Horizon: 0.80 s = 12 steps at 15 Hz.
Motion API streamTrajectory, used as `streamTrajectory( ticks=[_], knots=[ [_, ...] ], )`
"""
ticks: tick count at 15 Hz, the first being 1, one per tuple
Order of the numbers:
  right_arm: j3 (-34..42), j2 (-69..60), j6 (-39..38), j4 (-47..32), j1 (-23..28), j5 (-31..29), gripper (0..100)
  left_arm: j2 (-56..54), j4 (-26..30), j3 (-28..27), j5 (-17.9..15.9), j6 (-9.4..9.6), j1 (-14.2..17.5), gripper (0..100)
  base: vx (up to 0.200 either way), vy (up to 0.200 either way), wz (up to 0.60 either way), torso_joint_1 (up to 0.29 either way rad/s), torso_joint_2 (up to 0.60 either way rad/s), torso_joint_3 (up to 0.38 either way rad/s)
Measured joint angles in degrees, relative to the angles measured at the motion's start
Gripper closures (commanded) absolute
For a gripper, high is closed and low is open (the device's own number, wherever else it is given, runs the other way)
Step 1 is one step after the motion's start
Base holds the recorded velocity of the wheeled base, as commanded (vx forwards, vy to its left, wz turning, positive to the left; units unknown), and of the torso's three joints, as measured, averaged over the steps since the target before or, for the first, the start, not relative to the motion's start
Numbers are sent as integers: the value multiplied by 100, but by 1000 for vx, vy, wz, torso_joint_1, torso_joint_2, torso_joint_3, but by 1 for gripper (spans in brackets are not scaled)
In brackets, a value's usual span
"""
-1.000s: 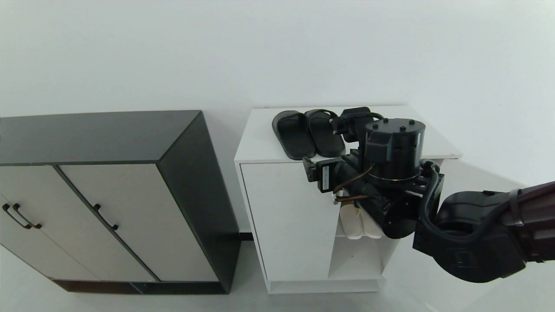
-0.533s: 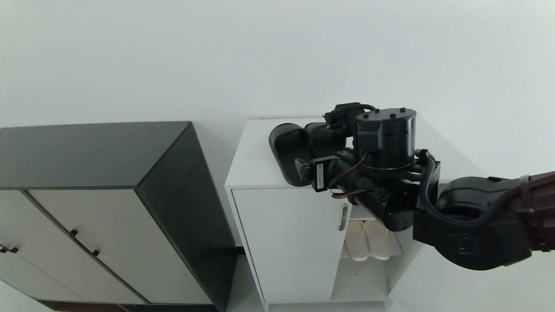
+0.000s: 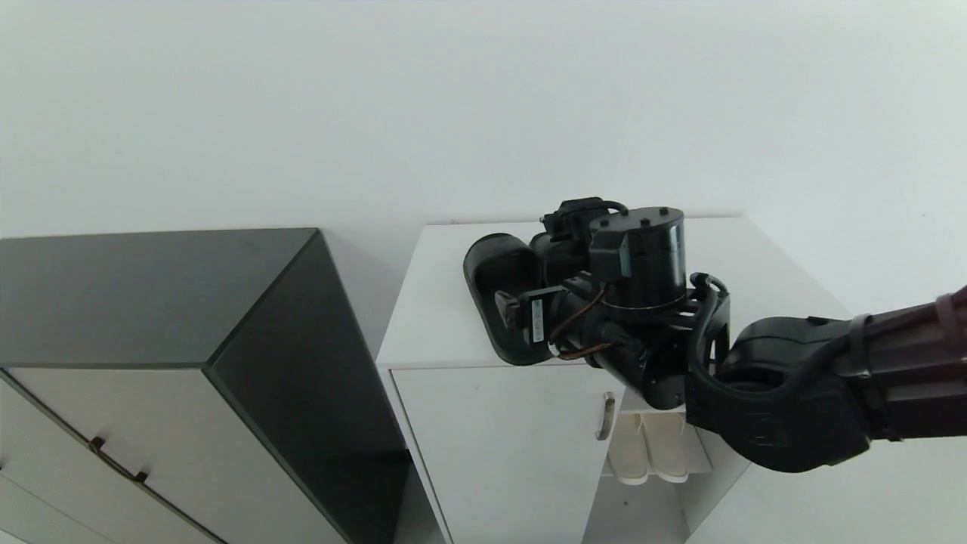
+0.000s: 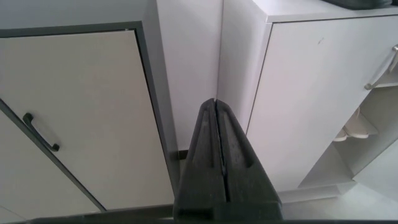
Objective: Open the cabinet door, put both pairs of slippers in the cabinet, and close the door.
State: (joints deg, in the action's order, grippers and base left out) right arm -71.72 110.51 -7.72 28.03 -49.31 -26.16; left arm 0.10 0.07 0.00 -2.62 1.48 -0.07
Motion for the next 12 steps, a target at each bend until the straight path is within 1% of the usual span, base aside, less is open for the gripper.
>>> streamTrajectory(
  ticks=[3,8,11,12],
  knots=[
    [-254,366,28,108,80,-16,0,0,2,0,-2,-6,-2,100,0,0,0,0,0,0],
    [-1069,978,69,71,317,-38,0,0,2,0,-2,-11,0,100,0,0,0,0,0,0],
    [-1408,1226,145,46,433,-38,0,0,2,0,-2,-15,-2,100,0,0,0,0,0,0],
    [-1467,1279,228,35,445,-41,100,0,2,0,-2,-15,-2,100,0,0,0,0,0,0]
  ],
)
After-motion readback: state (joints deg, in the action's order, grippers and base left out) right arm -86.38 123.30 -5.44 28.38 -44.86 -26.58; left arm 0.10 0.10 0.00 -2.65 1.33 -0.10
